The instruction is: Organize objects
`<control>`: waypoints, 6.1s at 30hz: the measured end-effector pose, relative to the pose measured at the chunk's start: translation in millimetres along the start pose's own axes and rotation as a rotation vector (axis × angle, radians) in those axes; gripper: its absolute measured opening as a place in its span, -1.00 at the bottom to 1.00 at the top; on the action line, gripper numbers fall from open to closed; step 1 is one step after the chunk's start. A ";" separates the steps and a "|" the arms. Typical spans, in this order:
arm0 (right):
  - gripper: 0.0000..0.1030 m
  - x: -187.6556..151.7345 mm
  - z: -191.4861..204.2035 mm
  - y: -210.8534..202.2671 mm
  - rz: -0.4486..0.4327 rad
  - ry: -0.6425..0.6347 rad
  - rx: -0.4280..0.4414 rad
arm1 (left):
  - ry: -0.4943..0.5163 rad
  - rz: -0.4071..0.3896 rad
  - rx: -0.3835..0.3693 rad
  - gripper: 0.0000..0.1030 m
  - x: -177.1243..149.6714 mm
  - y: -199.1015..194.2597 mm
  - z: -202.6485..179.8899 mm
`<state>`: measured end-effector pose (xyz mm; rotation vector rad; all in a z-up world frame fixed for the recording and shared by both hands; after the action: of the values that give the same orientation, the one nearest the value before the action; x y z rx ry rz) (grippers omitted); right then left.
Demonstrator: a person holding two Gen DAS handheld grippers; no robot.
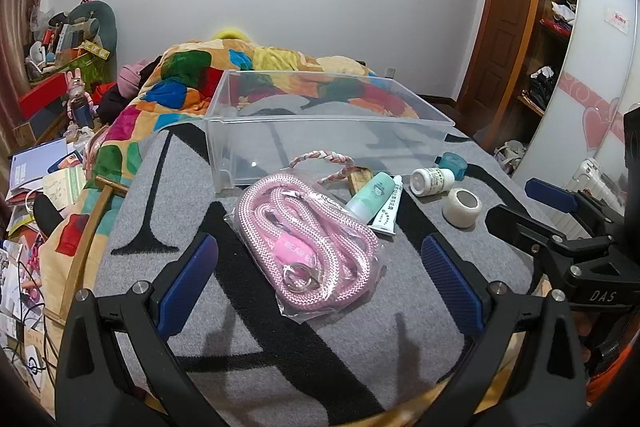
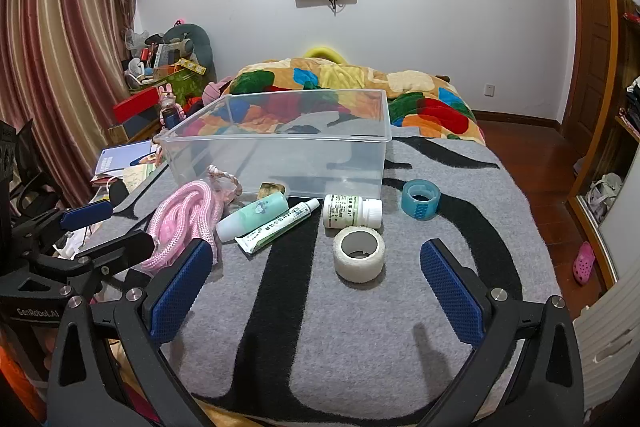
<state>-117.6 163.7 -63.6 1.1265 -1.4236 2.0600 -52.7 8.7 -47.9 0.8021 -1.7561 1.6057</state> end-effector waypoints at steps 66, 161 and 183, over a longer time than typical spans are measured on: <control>1.00 -5.1 3.2 -0.7 0.022 0.014 0.006 | -0.011 0.038 0.011 1.00 0.9 4.7 3.2; -0.30 93.5 9.3 139.4 0.221 -0.031 0.055 | 0.031 0.175 -0.018 0.12 118.3 126.7 39.1; 0.19 101.3 6.4 59.2 0.061 -0.083 0.055 | 0.109 0.035 0.016 0.33 112.8 56.3 27.5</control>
<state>-217.1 121.7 -17.2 1.2183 -1.4661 2.1288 -168.1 -17.4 3.5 0.6811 -1.6909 1.6566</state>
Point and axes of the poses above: each gripper's, at about its wrist camera, not at the fingertips, and y roughly the way its jaws point, z to its left, x to its top, the point moved 7 cm from there along y, roughly the way its jaws point, and after that the axes turned 4 degrees about y, right-handed, at the moved point
